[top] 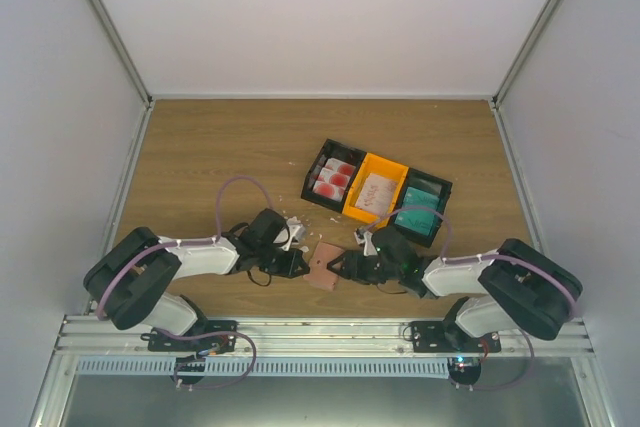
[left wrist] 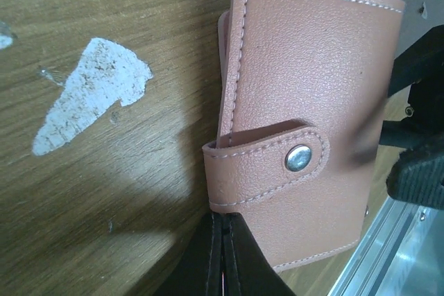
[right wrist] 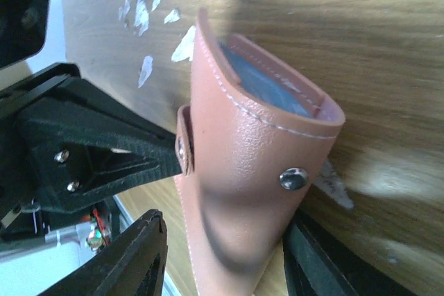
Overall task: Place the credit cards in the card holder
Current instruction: Open the card holder at the center of the board.
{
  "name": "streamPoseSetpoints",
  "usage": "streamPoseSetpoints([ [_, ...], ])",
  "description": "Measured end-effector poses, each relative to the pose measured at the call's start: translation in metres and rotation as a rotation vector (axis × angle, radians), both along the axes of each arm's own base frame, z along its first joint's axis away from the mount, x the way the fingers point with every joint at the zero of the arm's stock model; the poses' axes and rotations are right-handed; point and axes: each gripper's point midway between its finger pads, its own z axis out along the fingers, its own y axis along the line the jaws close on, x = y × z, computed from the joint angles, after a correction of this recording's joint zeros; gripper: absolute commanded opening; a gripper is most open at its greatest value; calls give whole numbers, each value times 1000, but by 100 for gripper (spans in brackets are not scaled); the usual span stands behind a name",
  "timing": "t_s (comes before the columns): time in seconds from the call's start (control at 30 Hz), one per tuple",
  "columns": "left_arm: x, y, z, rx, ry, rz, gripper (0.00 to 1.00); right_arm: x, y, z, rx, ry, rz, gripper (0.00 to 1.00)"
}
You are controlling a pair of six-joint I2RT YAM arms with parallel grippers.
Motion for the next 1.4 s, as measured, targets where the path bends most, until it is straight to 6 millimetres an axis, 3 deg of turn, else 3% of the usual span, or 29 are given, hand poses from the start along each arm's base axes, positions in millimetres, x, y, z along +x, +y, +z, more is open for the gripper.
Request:
streamPoseSetpoints([
  [0.3,0,3,0,-18,8,4,0,0,16,23,110,-66,55,40],
  [0.5,-1,4,0,-24,5,4,1,0,19,11,87,-45,65,35],
  [0.6,-1,5,0,-25,4,8,2,1,24,6,66,-33,73,16],
  [0.7,-1,9,2,-16,-6,25,9,2,27,4,54,-36,77,1],
  [0.8,-1,17,11,-7,-46,52,30,2,28,6,45,-42,80,1],
  [0.87,4,21,27,-16,-100,78,47,5,28,10,31,-59,76,1],
  [1.03,21,24,79,-80,-268,137,68,19,30,34,-12,-129,63,0],
  [1.13,30,21,107,-120,-334,157,72,31,36,57,-24,-181,59,1],
  [1.23,38,17,117,-125,-350,161,71,36,40,70,-36,-207,65,0],
  [1.4,45,15,104,-75,-317,170,64,31,39,65,-84,-188,89,0],
])
